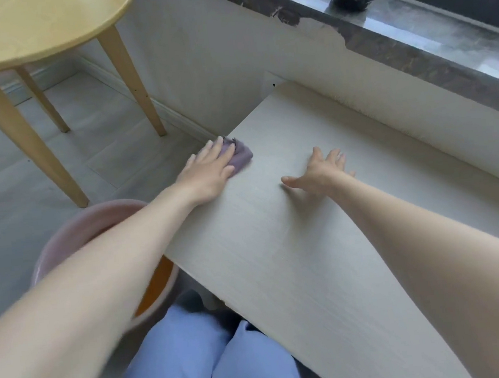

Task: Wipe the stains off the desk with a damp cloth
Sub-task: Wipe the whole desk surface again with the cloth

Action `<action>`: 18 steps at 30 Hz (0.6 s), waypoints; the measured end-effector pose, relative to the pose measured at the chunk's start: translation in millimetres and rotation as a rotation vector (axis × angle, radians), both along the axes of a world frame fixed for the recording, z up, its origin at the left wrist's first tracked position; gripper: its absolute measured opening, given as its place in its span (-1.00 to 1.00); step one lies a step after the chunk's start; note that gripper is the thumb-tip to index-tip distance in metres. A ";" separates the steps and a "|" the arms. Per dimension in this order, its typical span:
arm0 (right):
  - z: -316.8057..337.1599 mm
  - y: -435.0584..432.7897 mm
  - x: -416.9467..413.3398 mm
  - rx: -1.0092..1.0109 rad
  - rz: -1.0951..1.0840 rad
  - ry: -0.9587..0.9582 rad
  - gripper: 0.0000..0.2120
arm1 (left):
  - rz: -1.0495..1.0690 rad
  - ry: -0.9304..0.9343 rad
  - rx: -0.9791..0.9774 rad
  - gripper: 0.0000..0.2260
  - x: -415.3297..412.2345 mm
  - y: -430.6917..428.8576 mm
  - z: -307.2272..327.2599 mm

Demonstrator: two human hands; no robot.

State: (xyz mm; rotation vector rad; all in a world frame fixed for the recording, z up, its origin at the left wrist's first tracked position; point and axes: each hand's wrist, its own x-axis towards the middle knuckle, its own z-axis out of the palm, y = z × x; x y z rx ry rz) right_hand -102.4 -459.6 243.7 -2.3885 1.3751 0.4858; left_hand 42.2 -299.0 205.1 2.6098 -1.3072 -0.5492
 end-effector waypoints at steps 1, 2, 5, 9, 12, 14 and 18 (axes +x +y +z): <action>0.4 -3.2 2.3 0.000 0.000 0.006 0.00 | 0.062 -0.017 0.004 -0.55 1.1 -10.9 0.2; 1.2 -6.5 4.7 -0.001 -0.003 0.014 0.01 | 0.082 -0.032 0.008 -0.55 -0.1 -20.3 1.5; 3.2 -17.4 11.4 -0.012 -0.004 0.036 0.06 | -0.039 -0.044 0.017 -0.55 -13.3 -23.5 0.5; 0.9 -34.9 14.6 0.007 -0.033 0.053 0.09 | -0.155 -0.049 -0.005 -0.55 -5.9 -15.5 -3.1; -3.4 -42.9 12.4 0.023 -0.054 0.057 0.12 | -0.092 -0.047 0.033 -0.55 11.6 -38.5 -0.6; -5.4 -45.9 12.9 0.022 -0.064 0.040 0.13 | -0.029 -0.064 0.048 -0.55 16.5 -57.4 0.1; -9.6 -51.4 17.5 0.015 -0.058 0.048 0.15 | -0.138 -0.114 0.034 -0.55 -0.6 -61.7 -1.0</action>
